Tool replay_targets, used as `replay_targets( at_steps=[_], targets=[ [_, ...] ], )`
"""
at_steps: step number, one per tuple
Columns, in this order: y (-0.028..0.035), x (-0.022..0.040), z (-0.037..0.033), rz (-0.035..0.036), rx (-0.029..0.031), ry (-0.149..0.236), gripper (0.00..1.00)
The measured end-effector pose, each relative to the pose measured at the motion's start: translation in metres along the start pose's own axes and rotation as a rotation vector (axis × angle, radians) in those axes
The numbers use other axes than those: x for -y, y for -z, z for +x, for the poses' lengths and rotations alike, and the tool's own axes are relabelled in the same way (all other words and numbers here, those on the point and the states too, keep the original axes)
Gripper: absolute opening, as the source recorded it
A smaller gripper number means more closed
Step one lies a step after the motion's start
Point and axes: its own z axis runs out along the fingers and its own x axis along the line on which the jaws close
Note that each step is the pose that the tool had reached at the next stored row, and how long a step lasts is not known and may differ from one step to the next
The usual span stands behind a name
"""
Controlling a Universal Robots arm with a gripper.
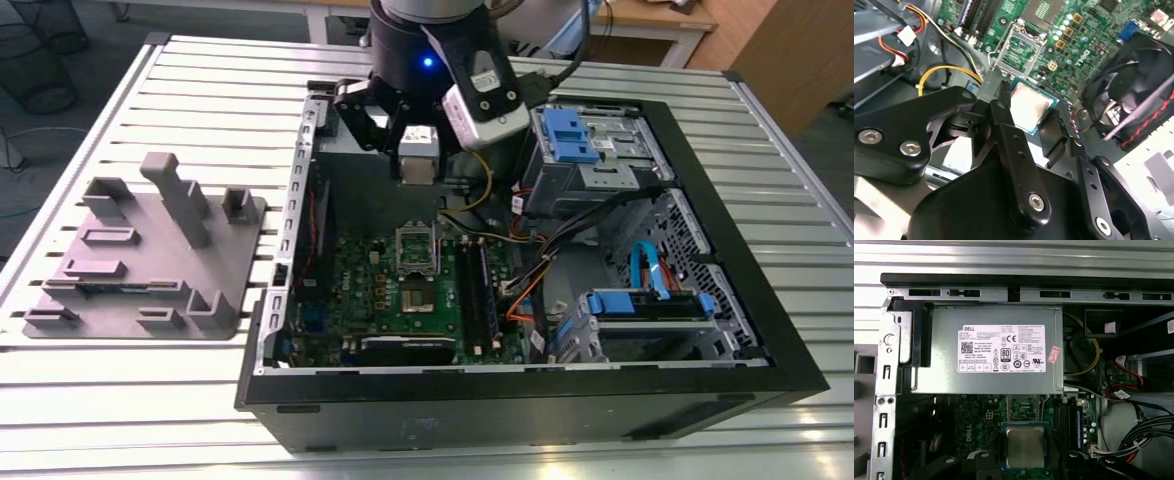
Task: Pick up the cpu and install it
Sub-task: 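Pick up the cpu and move it towards the insertion slot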
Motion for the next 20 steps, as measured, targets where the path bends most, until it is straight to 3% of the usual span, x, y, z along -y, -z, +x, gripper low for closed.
replay_targets(
  at_steps=[4, 13, 20],
  targets=[
    [-0.001, 0.0013, -0.0055, 0.0001, -0.0001, 0.0, 0.47],
    [-0.0051, 0.0116, -0.0106, 0.0001, -0.0001, 0.0, 0.47],
    [-0.0098, 0.0246, -0.0111, 0.0001, -0.0001, 0.0, 0.47]
  ],
)
